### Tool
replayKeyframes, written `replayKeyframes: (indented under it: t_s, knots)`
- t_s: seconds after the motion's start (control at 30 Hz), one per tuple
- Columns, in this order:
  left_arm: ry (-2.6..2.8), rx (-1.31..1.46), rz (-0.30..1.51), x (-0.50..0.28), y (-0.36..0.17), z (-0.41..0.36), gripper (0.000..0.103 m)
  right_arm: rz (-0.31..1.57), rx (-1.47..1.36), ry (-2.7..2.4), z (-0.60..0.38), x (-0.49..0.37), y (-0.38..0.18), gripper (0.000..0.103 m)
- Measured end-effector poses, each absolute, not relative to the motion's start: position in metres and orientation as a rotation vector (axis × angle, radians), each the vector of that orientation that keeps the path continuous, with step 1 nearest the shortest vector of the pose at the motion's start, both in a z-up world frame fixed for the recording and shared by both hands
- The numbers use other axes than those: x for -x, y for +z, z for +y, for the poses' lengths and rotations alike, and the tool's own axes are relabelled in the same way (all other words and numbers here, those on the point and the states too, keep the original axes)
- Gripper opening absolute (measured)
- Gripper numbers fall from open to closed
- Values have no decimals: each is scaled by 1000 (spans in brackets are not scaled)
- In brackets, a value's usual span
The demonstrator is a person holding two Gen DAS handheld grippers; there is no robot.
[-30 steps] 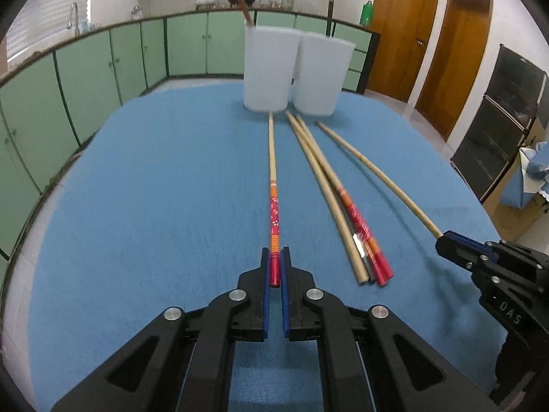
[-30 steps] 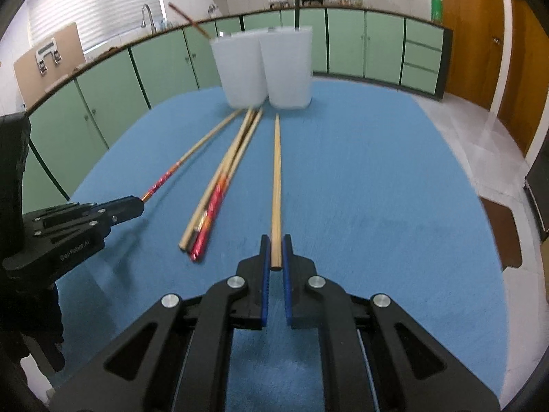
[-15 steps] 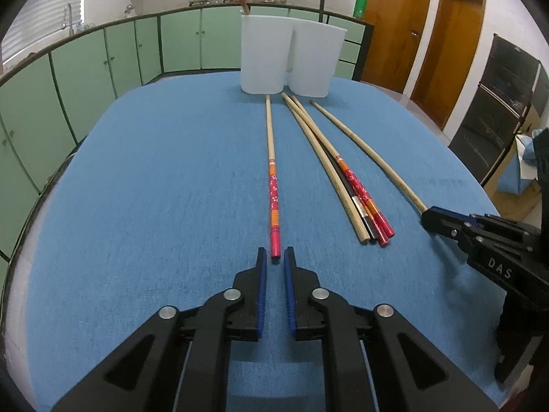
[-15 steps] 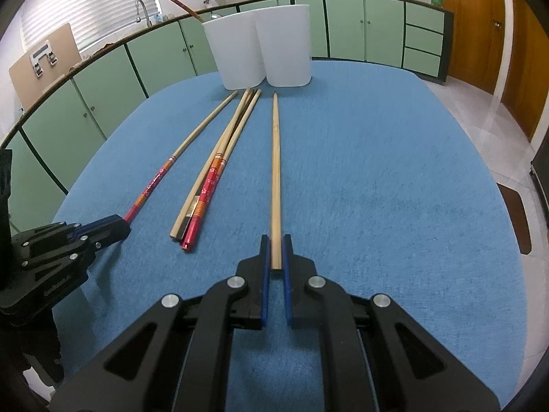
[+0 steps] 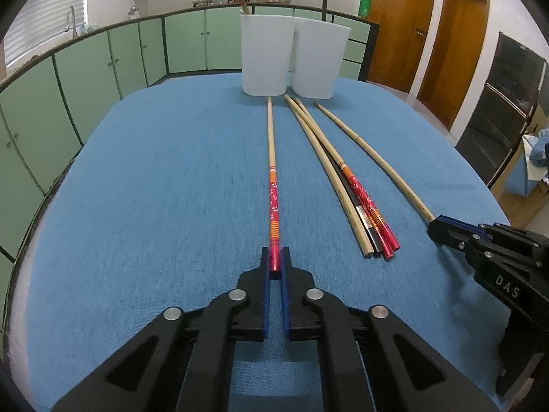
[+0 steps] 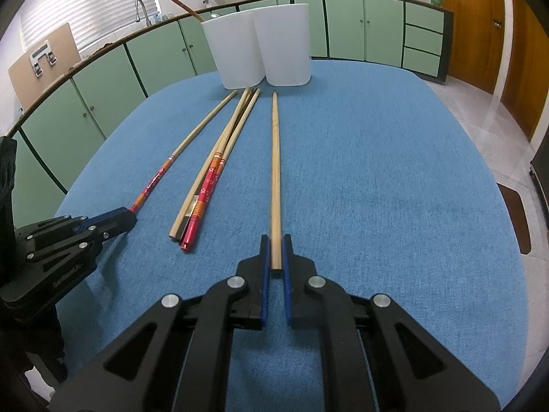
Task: Organize utensils
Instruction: 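Lift both held chopsticks slightly toward the white holder, then lower both chopsticks upright into the white holder and open both tools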
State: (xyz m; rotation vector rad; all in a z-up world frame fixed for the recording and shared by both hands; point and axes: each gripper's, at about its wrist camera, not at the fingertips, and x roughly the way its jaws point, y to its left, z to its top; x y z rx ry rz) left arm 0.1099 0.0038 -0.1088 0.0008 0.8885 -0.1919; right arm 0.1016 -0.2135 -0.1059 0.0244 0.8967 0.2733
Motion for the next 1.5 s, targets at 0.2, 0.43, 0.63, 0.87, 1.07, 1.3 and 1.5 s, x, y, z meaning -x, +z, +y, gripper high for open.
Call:
replayKeyframes:
  t_s: [0.2, 0.43, 0.63, 0.87, 1.07, 1.3, 1.5]
  knots:
    - [-213, 5, 839, -99, -79, 5, 5, 823, -23, 276, -220, -97, -81, 6]
    - [-227, 2, 680, -81, -10, 14, 5, 686, -7, 278, -227, -97, -22, 6]
    - [-244, 25, 555, -87, 43, 23, 5, 585, 5, 313, -230, -109, 34, 6]
    - [-274, 10, 498, -118, 75, 15, 5, 549, 31, 367, -226, -139, 89, 6]
    - [-304, 27, 487, -147, 86, 13, 5, 543, 56, 394, -224, -160, 115, 6]
    - [-312, 28, 405, -163, 121, 12, 5, 458, 19, 409, -227, -192, 166, 6]
    - [-288, 14, 275, -198, 169, 7, 5, 344, 5, 374, -225, -232, 205, 6]
